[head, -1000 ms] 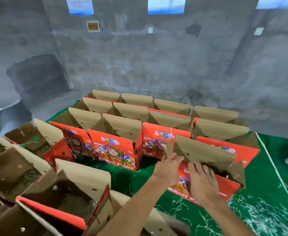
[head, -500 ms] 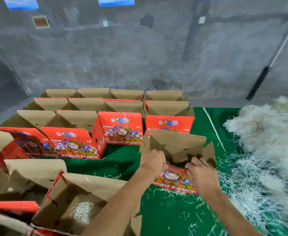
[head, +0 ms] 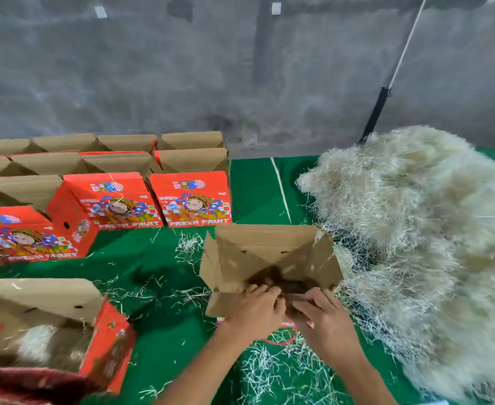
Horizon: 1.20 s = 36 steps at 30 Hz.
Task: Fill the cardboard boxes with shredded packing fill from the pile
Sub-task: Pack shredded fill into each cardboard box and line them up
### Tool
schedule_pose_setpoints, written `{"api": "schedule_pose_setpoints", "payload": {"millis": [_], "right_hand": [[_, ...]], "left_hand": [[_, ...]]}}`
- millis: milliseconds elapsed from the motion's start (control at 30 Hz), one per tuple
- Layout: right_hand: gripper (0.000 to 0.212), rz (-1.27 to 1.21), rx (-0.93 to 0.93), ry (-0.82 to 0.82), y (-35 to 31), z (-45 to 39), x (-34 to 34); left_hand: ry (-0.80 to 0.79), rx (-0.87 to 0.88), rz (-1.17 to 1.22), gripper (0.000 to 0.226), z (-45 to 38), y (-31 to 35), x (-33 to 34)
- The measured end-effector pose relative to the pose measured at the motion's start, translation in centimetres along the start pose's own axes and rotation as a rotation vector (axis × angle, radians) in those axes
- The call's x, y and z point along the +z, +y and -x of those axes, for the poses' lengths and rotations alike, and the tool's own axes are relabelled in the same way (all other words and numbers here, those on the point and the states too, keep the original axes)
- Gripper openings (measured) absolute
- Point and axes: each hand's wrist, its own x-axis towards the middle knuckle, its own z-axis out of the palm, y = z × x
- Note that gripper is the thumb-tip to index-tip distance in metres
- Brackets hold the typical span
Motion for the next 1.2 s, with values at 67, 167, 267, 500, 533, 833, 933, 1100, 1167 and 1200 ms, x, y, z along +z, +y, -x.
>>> {"api": "schedule_pose_setpoints", "payload": {"millis": [67,167,267,500,533,833,933,1100,1167,1200], "right_hand": [[0.059,-0.025,0.01,-0.194,0.6,0.1,0.7],[0.122,0.053,0.035,-0.487,0.9,0.6,2.6],[0.101,0.001,0.06,-0.383,1.6,-0.1,3.4],[0.013,0.067,0.158,-0.205,-0.4,-1.4,4.3],[0.011,0.056,0.152,-0.2,-0.6,-1.4,4.4],[0.016,-0.234,0.261,0.004,-2.6,0.8,3.2],[0.03,-0.399,0.358,0.209,-2.1,-0.2,-0.4],[0.022,-0.397,0.464,0.403,2.7,-0.2,-5.9],[0.036,-0.327,0.565,0.36,6.1,0.2,-6.5],[0.043,-0.281,0.613,0.3,7.8,0.5,-6.4]], "left_hand": [[0.005,-0.048,-0.052,0.05,-0.3,1.0,2.0],[0.114,-0.168,-0.174,0.062,-0.3,1.5,3.2],[0.163,-0.32,-0.174,0.07,-0.8,2.4,3.3],[0.198,-0.309,-0.191,0.084,-2.2,0.5,4.4],[0.222,-0.288,-0.201,0.087,-2.4,0.0,4.6],[0.497,-0.11,0.337,0.013,-0.6,2.2,4.1],[0.571,0.01,0.636,0.013,-2.8,6.4,1.2],[0.498,0.246,0.789,0.017,-7.5,14.6,-1.4],[0.364,0.197,0.876,0.03,-9.7,18.5,-0.6],[0.276,0.129,0.933,0.038,-10.6,20.3,0.1]]}}
